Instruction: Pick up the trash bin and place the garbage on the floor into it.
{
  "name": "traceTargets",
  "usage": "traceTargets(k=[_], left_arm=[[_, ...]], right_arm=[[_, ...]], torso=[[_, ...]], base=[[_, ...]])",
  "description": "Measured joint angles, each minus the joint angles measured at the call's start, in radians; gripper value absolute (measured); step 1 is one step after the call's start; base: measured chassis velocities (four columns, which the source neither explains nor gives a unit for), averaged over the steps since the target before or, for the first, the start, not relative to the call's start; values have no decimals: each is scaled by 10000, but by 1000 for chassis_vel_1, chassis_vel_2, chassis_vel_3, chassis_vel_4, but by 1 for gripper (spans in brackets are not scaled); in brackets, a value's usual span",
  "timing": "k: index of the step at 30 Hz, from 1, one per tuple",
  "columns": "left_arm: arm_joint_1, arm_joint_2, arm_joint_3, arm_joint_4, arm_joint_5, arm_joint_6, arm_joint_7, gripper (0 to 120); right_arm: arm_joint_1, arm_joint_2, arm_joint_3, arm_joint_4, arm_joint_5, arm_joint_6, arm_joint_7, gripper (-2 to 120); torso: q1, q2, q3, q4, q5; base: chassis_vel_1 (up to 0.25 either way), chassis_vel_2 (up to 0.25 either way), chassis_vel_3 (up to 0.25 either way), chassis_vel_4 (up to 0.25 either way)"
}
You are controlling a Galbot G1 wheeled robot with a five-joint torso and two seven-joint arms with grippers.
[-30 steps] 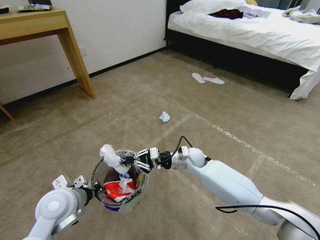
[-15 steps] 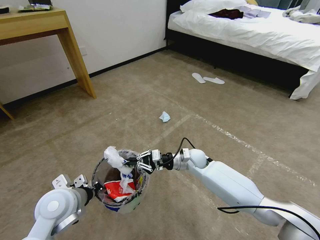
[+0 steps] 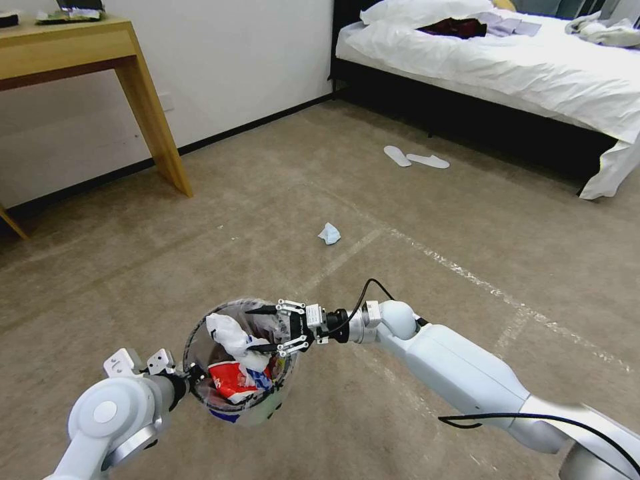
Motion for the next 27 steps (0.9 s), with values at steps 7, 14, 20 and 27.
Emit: traceTargets(k=[7,14,20,27], left_arm=[[-10,6,4,-9,-16,0,-12,0],[-64,40,37,16,-58,0,-15,0],[-116,32,70,58,-87,0,-17,0],[-103,48,60,57,-131,6,-47,0]], right_arm=[[21,73,-47,-64,-80,-4,-2,99],[45,156,-64,-149,-94,-6,-3,100],[132,203,-78,-227,-95,-10,-51,100],[148,189,-56,-224,-45,-78,-107,100]], torso=[[0,0,0,1,0],[0,-2,0,0,0],[-2,-2,0,1,0],[-2,-2,0,1,0]], base=[[0,0,0,0],[0,0,0,0],[0,0,0,0],[0,0,0,0]])
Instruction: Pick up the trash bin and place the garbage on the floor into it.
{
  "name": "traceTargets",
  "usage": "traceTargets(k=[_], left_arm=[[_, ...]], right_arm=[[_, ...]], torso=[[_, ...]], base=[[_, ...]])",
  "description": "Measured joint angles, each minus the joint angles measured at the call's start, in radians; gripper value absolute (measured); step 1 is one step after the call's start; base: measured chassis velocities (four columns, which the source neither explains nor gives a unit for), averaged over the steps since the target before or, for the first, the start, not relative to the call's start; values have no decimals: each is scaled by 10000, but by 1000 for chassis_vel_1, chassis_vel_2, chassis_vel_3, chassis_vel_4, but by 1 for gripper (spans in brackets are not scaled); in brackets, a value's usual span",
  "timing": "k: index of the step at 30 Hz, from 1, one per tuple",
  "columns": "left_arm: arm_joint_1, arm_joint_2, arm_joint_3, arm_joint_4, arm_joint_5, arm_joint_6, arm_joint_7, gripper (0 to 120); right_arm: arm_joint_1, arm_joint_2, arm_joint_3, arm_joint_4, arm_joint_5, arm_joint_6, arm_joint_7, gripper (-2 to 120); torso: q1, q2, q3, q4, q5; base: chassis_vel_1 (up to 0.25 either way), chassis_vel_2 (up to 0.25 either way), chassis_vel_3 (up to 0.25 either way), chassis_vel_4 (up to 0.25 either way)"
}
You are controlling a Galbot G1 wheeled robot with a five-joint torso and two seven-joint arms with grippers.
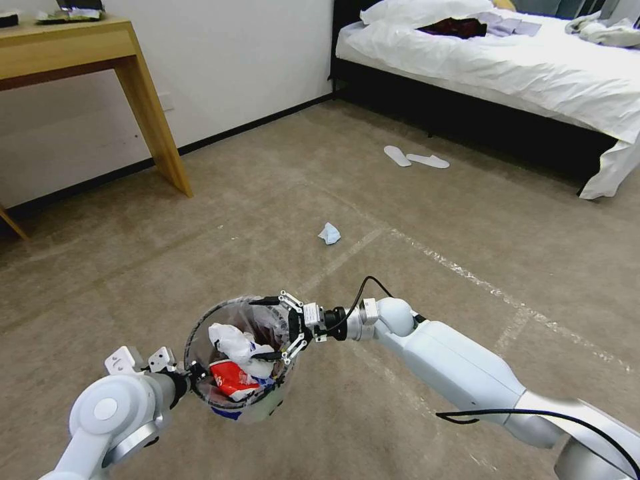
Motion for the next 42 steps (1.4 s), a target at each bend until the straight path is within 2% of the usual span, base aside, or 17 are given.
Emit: traceTargets(k=[14,22,27,29,30,32,42], left_arm=[[165,-23,-51,-213,-4,4,-5,0],[266,-62,-82,-330,48,6,-21,0],[308,-70,-119,-446,53,6,-39,0],[385,-127,-124,-514,139,6,-41,0],[385,-127,-124,-514,139,6,-41,0],[437,-182,-98,-560,205,14,-40,0],[505,-200,-94,-701,223,19,-37,0]], right_arm=[[73,-296,-11,89,2,-47,-171,100],[132,-774,523,503,742,-371,-857,100],[295,-882,446,501,988,-399,-893,100],[494,-738,168,437,1793,-664,-936,100],[494,-738,168,437,1793,-664,-936,100],[632,-369,-49,256,2538,-905,-1061,100],[879,549,-551,-396,2686,-958,-1026,100]], torso=[[0,0,0,0,0],[0,0,0,-2,0],[0,1,0,-1,1],[0,2,0,-1,0],[0,2,0,-1,0],[1,2,0,2,0],[1,2,0,-1,-1]], base=[[0,0,0,0],[0,0,0,0],[0,0,0,0],[0,0,0,0],[0,0,0,0],[0,0,0,0],[0,0,0,0]])
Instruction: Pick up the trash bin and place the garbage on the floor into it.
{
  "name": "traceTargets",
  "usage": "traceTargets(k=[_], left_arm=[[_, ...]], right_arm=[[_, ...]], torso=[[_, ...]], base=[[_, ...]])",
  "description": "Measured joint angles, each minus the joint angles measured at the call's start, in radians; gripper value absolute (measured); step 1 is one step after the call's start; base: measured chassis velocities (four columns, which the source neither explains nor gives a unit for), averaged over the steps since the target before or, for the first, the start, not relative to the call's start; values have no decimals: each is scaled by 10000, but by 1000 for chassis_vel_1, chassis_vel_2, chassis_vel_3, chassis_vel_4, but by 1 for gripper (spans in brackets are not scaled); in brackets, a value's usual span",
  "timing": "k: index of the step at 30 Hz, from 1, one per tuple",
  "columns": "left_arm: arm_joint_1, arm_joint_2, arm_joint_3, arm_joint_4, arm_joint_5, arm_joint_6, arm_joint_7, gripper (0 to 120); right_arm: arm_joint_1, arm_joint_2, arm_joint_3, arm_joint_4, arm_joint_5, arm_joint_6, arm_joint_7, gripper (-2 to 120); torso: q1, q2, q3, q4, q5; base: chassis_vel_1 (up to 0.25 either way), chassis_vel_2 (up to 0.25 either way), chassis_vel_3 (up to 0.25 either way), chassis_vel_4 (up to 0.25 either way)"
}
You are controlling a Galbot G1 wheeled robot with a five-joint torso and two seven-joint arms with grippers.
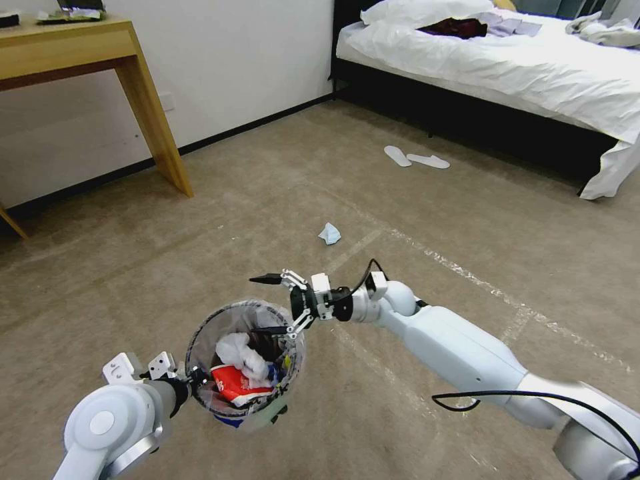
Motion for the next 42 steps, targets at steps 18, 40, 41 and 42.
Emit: traceTargets(k=[18,40,41,42], left_arm=[[-119,82,6,53,-108,6,-16,0],[325,-11,-499,-223,63,171,-49,0],[352,-12,-558,-269,61,181,-58,0],[368,-9,-619,-295,48,187,-69,0]], right_arm=[[546,210,715,210,-76,132,601,100],[-5178,-1533,8002,4203,-4067,-537,9411,100],[-5730,-1343,8716,4441,-4367,-644,9586,100],[-6030,-1198,9131,4561,-4566,-698,9643,100]], torso=[[0,0,0,1,1],[-1,0,-2,-2,4],[0,0,-1,-1,1],[-1,0,-2,0,2]], base=[[0,0,0,0],[0,0,0,0],[0,0,0,0],[0,0,0,0]])
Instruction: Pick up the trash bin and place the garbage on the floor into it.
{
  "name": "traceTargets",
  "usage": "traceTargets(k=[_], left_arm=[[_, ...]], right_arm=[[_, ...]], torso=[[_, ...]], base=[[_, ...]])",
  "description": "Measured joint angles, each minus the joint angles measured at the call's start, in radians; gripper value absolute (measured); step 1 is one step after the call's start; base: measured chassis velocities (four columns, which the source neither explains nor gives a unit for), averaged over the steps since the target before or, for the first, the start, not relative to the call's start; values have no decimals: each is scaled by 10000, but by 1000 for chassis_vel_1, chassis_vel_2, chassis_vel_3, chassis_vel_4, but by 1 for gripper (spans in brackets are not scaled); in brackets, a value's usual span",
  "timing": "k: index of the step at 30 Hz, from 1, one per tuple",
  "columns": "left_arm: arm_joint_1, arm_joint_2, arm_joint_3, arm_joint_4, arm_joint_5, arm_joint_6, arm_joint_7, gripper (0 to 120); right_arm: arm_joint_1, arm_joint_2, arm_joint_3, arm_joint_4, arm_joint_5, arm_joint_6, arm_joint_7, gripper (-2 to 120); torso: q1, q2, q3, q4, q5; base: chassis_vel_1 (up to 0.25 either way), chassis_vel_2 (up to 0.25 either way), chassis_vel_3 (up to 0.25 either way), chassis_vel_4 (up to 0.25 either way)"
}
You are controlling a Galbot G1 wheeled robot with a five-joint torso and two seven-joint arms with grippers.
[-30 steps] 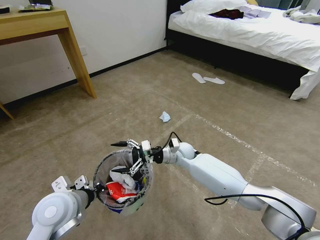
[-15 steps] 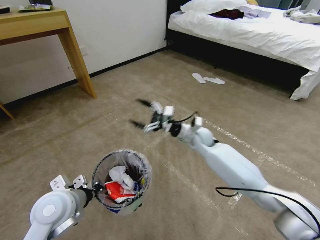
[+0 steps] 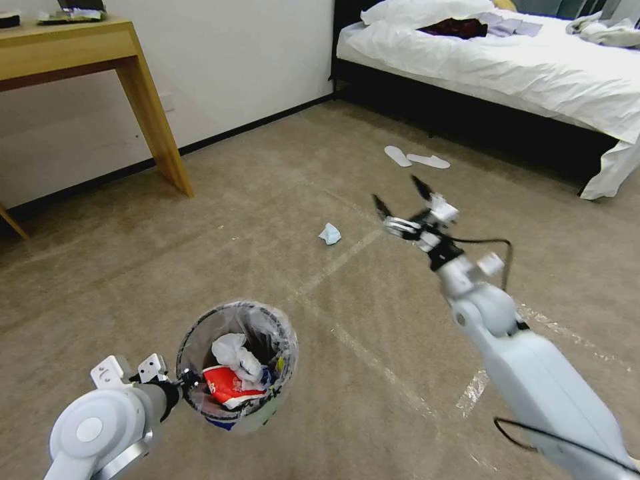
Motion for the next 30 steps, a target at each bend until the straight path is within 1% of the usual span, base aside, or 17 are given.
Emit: traceTargets(k=[1,2,3,4,6,9,10,11,13,14,15,16,17,20,23,24,30], left_arm=[[0,0,0,0,0,0,0,0],[26,23,-155,-49,-61,13,-55,0],[26,23,-155,-49,-61,13,-55,0],[50,34,-253,-91,-101,17,-71,0],[171,56,-443,-219,-156,41,-79,0],[220,55,-488,-262,-158,56,-79,0],[297,45,-577,-330,-158,83,-99,0],[297,45,-577,-330,-158,83,-99,0],[412,-11,-829,-472,-203,133,-167,0],[488,-20,-947,-525,-227,161,-176,0],[488,-20,-947,-525,-227,161,-176,0],[563,-18,-1057,-588,-238,191,-181,0],[563,-18,-1057,-588,-238,191,-181,0],[641,3,-1258,-677,-341,262,-216,0],[644,10,-1303,-677,-353,272,-219,0],[648,21,-1344,-667,-353,279,-219,0],[770,61,-1510,-701,-393,389,-239,0]], right_arm=[[0,0,0,0,0,0,0,100],[-683,334,794,297,-299,-37,99,100],[-683,334,794,297,-299,-37,99,100],[-1109,541,1162,465,-428,-37,204,100],[-2104,1136,1937,694,-768,145,283,100],[-2443,1349,2160,723,-972,300,329,100],[-2834,1616,2420,742,-1199,528,416,100],[-2834,1616,2420,742,-1199,528,416,100],[-3531,2195,3018,928,-1385,825,491,100],[-3853,2476,3299,1014,-1558,1016,382,100],[-3853,2476,3299,1014,-1558,1016,382,100],[-4080,2742,3619,1014,-1811,1304,38,100],[-4080,2742,3619,1014,-1811,1304,38,100],[-4574,3178,3986,1068,-1834,1729,-541,100],[-4720,3258,4029,1065,-1871,1884,-643,100],[-4816,3331,4056,984,-1966,2148,-759,100],[-5155,3554,3857,850,-2424,2680,-986,100]], torso=[[0,0,0,0,0],[0,1,0,1,0],[0,1,0,1,0],[0,0,0,3,-3],[0,0,0,-2,1],[0,0,0,-1,0],[0,0,0,0,0],[0,0,0,0,0],[0,0,0,2,-4],[0,0,0,0,-3],[0,0,0,0,-3],[0,1,0,1,-1],[0,1,0,1,-1],[0,0,0,1,-1],[1,-1,1,0,-3],[1,0,0,-1,-2],[1,-1,1,1,-3]], base=[[0,0,0,0],[0,0,0,0],[0,0,0,0],[0,0,0,0],[0,0,0,0],[0,0,0,0],[0,0,0,0],[0,0,0,0],[0,0,0,0],[0,0,0,0],[0,0,0,0],[0,0,0,0],[0,0,0,0],[0,0,0,0],[0,0,0,0],[0,0,0,0],[0,0,0,0]])
